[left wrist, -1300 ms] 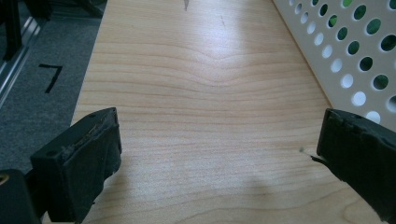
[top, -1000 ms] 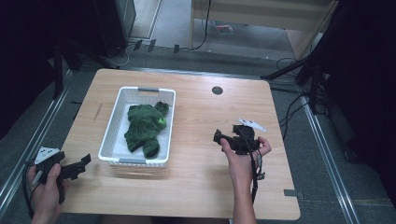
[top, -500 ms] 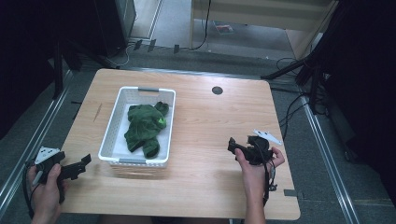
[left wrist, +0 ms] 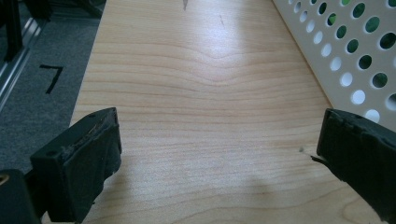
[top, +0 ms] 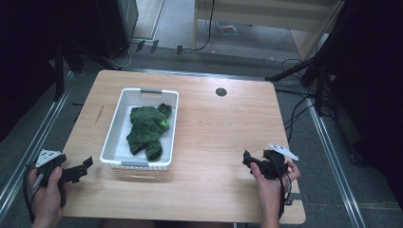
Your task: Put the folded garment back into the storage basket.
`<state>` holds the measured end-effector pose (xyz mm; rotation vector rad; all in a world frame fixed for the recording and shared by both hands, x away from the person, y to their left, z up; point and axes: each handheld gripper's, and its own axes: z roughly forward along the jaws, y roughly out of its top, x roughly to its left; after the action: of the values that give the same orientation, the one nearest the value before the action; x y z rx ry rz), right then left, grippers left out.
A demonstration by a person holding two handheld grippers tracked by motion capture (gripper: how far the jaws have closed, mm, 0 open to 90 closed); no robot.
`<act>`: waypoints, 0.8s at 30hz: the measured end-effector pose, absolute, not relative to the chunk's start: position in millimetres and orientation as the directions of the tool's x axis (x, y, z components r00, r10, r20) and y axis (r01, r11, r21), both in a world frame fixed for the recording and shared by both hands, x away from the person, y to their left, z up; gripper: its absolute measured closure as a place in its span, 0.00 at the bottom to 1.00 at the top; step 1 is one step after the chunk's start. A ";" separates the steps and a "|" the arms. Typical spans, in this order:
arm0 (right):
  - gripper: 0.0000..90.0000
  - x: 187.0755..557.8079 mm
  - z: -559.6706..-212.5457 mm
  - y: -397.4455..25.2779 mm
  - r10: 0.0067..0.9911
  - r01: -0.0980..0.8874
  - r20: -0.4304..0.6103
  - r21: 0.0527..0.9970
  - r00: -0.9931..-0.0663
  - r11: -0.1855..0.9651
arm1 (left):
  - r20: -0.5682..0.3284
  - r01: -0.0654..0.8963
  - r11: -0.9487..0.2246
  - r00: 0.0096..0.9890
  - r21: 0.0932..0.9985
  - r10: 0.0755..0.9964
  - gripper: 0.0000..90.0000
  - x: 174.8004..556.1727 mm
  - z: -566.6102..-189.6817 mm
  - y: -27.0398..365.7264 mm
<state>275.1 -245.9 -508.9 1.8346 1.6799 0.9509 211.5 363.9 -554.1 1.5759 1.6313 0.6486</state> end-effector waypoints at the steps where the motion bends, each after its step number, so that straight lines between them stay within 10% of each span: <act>1: 0.00 273.6 -510.1 -248.1 0.985 0.657 0.174 0.741 0.009 -0.137 | -0.173 0.595 0.108 0.053 0.796 0.983 0.01 211.5 -554.1 363.8; 24: 0.01 238.1 -528.5 -291.8 0.983 0.650 0.182 0.745 0.020 -0.152 | -0.164 0.595 0.103 0.049 0.797 0.985 0.01 211.2 -553.9 363.3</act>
<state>238.1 -291.8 -528.5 1.8449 1.6609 0.9582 211.2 363.3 -553.9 1.5790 1.6348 0.6604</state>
